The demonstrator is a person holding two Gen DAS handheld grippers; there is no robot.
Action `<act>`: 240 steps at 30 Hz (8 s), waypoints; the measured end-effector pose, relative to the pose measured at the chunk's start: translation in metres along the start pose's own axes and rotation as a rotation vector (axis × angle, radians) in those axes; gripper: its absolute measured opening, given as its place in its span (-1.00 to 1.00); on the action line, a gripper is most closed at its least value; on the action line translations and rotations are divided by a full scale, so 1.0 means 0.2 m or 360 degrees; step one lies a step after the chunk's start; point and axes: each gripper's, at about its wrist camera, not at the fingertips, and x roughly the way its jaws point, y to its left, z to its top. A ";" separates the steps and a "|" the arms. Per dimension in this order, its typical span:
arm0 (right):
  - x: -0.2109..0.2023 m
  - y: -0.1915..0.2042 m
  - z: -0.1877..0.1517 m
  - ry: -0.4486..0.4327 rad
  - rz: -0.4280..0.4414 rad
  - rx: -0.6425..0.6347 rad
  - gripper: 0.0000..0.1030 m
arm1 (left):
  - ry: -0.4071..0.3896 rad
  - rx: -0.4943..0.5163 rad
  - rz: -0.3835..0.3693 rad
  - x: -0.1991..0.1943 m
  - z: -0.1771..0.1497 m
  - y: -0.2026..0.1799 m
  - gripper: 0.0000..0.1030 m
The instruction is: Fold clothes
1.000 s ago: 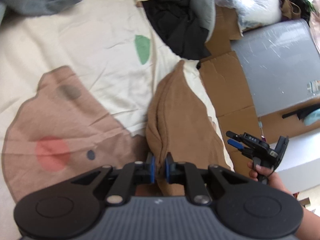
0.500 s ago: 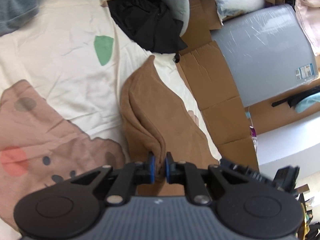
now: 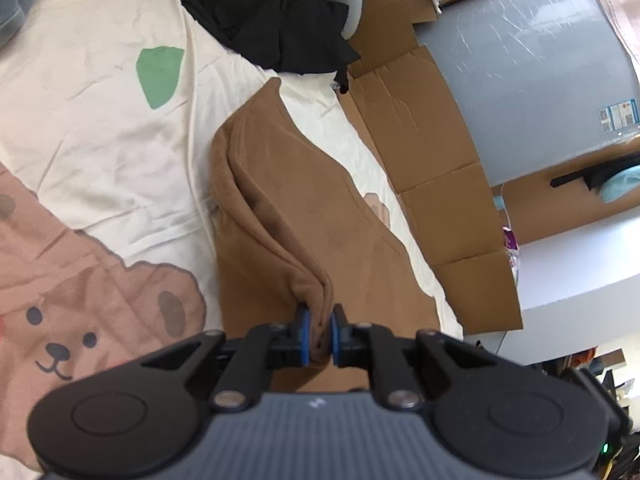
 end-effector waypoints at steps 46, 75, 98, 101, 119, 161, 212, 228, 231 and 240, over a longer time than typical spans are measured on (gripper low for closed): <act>0.14 0.14 0.16 -0.0199 -0.0304 -0.0210 -0.90 | -0.0133 -0.0187 -0.0023 -0.08 0.32 0.15 0.47; 0.11 0.13 0.17 -0.0195 -0.0226 -0.0143 -0.90 | 0.0153 0.0028 0.0025 0.53 0.83 0.28 0.52; -0.19 -0.15 0.07 -0.0348 -0.0103 0.0097 -0.91 | 0.0152 0.0196 -0.0173 0.60 0.76 -0.16 -0.75; -0.25 -0.21 0.06 -0.0368 -0.0127 0.0135 -0.91 | 0.0152 0.0233 -0.0197 0.63 0.74 -0.26 -0.75; -0.64 -0.48 -0.20 -0.0557 -0.0312 0.0571 -0.91 | 0.0258 0.0463 -0.0171 0.95 0.49 -0.82 -0.75; -0.80 -1.02 -1.16 -0.0707 -0.0716 0.1620 -0.91 | 0.0805 0.1006 0.0342 1.98 -0.34 -1.31 -0.68; -0.89 -1.05 -1.37 -0.0597 -0.0810 0.1788 -0.92 | 0.0825 0.1606 0.0241 1.95 -0.49 -1.56 -0.48; -0.89 -1.06 -1.37 -0.0501 -0.0854 0.1793 -0.92 | 0.0894 0.1776 0.0269 2.15 -0.73 -1.46 -0.45; -0.91 -1.07 -1.39 -0.0492 -0.0862 0.1807 -0.91 | 0.0878 0.1792 0.0265 2.18 -0.74 -1.47 -0.42; -0.94 -1.05 -1.41 -0.0435 -0.0946 0.1845 -0.83 | 0.0787 0.1759 0.0299 2.08 -0.58 -1.49 -0.47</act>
